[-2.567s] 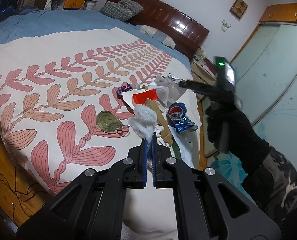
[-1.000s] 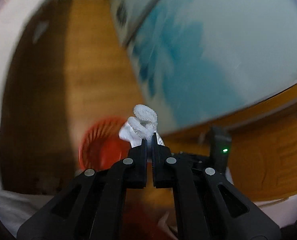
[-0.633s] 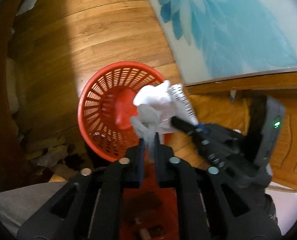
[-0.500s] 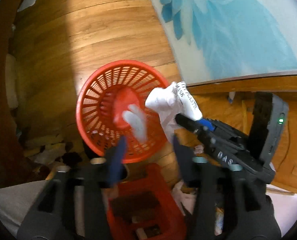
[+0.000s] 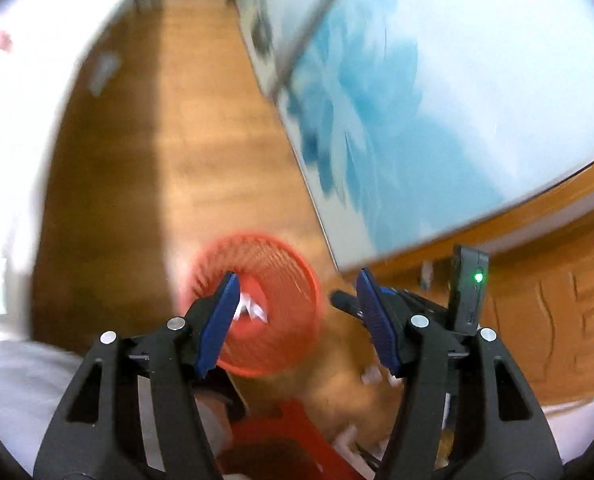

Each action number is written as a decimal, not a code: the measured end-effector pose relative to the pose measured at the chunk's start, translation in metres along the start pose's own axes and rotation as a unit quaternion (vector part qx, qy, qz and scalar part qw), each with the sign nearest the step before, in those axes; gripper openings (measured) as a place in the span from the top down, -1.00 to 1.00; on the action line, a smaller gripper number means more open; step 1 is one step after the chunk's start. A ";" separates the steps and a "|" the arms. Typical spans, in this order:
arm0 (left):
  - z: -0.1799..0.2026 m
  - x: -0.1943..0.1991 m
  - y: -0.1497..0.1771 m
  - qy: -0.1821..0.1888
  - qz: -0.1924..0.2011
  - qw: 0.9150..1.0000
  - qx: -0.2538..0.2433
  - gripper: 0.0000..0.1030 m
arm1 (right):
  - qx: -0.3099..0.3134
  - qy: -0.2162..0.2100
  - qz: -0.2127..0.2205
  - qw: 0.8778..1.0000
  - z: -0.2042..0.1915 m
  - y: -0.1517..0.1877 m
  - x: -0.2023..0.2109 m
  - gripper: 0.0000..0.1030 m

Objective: Collect trash
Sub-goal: 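Carry both items to the red wastebasket and open both grippers over it, then move both tools back over the trash on the bed, then grasp the gold can lid with the left gripper while the right grasps the white plastic bag, then carry lid and bag to the red wastebasket and release both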

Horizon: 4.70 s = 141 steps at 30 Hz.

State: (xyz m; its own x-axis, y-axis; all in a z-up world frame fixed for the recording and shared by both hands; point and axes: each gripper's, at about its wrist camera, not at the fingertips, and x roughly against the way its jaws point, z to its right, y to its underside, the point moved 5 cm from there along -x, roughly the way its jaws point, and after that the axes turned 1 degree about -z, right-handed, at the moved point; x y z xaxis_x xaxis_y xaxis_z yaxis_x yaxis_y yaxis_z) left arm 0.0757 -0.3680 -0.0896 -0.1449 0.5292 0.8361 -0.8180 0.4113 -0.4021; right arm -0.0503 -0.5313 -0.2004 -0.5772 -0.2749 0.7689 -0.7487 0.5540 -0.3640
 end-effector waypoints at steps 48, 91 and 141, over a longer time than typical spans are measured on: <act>-0.218 0.248 0.189 -0.220 0.264 0.917 0.201 -0.47 | 0.330 -0.013 -0.250 0.910 -0.438 -0.042 -0.247 -0.34; -0.441 0.146 0.042 -0.245 0.122 0.932 0.236 0.12 | 0.371 -0.089 -0.232 0.895 -0.430 -0.054 -0.206 0.80; -0.004 -0.127 0.022 -0.021 -0.063 0.997 -0.039 0.12 | -0.078 -0.009 -0.140 0.987 0.025 0.042 -0.058 0.73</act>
State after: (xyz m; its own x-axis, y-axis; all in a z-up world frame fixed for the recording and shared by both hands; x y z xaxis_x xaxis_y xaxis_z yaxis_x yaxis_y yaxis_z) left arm 0.0780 -0.4233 -0.2066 -0.0681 0.4388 0.8960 -0.7855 0.5301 -0.3193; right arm -0.0566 -0.5118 -0.2737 -0.3614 -0.4468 0.8184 -0.8211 0.5683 -0.0524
